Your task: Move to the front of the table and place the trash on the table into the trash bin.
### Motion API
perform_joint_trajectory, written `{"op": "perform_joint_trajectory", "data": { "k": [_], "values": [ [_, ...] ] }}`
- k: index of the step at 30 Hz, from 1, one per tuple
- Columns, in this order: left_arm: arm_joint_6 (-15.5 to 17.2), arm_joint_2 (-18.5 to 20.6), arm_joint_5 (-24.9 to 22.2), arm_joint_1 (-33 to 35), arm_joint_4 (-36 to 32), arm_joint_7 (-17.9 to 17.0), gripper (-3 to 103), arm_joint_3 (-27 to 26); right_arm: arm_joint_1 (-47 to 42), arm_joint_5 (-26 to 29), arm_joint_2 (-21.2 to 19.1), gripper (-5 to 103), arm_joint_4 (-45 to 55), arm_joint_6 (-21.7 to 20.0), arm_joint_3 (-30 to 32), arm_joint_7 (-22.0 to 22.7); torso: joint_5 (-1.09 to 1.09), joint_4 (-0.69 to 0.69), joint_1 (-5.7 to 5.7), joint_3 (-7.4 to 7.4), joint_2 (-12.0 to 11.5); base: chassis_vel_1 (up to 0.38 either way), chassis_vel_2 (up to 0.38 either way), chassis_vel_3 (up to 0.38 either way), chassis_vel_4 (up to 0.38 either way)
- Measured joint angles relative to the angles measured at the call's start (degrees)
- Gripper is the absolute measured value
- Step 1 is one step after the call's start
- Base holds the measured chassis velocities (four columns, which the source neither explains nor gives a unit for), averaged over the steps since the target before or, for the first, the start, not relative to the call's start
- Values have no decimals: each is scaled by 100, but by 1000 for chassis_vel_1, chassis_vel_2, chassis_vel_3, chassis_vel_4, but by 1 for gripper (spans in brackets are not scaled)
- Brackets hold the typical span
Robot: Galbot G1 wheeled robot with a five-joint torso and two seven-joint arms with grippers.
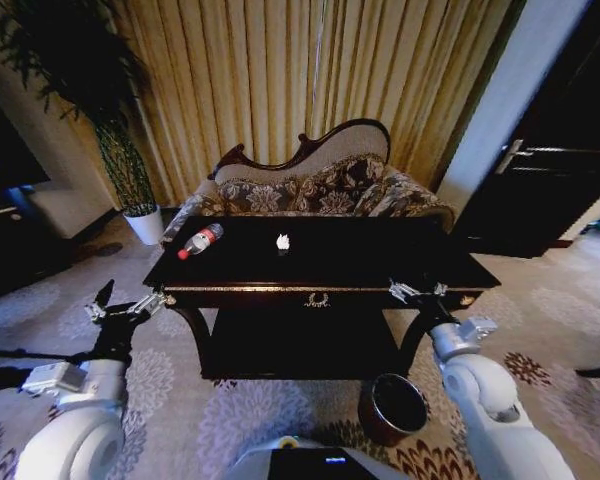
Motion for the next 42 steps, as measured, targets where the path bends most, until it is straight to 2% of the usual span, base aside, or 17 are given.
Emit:
{"op": "perform_joint_trajectory", "data": {
  "k": [11,16,20,24,25,29,33,38,41,42],
  "values": [
    [-9,-42,45,35,0,-8,100,-14,-2,6,-26,100,102,-157,-169,126,0,0,-1,0,0,-62,69,68,-64],
    [-69,-222,183,187,0,-10,100,-31,204,73,-203,100,210,-575,-410,100,-1,0,-4,-2,2,0,0,0,0],
    [-104,-297,231,260,0,-10,100,-81,360,152,-349,100,208,-733,-574,63,-1,2,-4,-2,2,0,0,0,0],
    [-148,-391,273,384,0,-2,100,-215,616,292,-624,100,76,-873,-830,-80,1,0,-3,-1,1,0,0,0,0],
    [-175,-417,318,457,0,8,100,-318,795,514,-826,100,-15,-895,-1003,-99,0,-1,-2,-1,1,0,0,0,0],
    [-219,-444,360,536,0,13,100,-459,1080,769,-1098,100,-149,-916,-1250,-100,0,1,-3,-1,2,0,0,0,0],
    [-230,-526,362,713,0,2,100,-609,1874,1383,-1687,100,-445,-1044,-1801,-79,0,1,-2,-1,1,0,0,0,0],
    [-222,-532,362,758,0,-4,100,-589,2438,1671,-1990,100,-598,-1161,-2175,-40,1,0,-2,-1,1,0,0,0,0],
    [-214,-518,381,796,0,-27,100,-528,3314,2259,-2418,100,-742,-1493,-2785,92,-2,1,-2,-1,1,0,0,0,0],
    [-214,-518,381,796,0,-27,100,-528,3314,2259,-2418,100,-742,-1493,-2785,92,-2,1,-2,-1,1,0,0,0,0]
  ]
}}
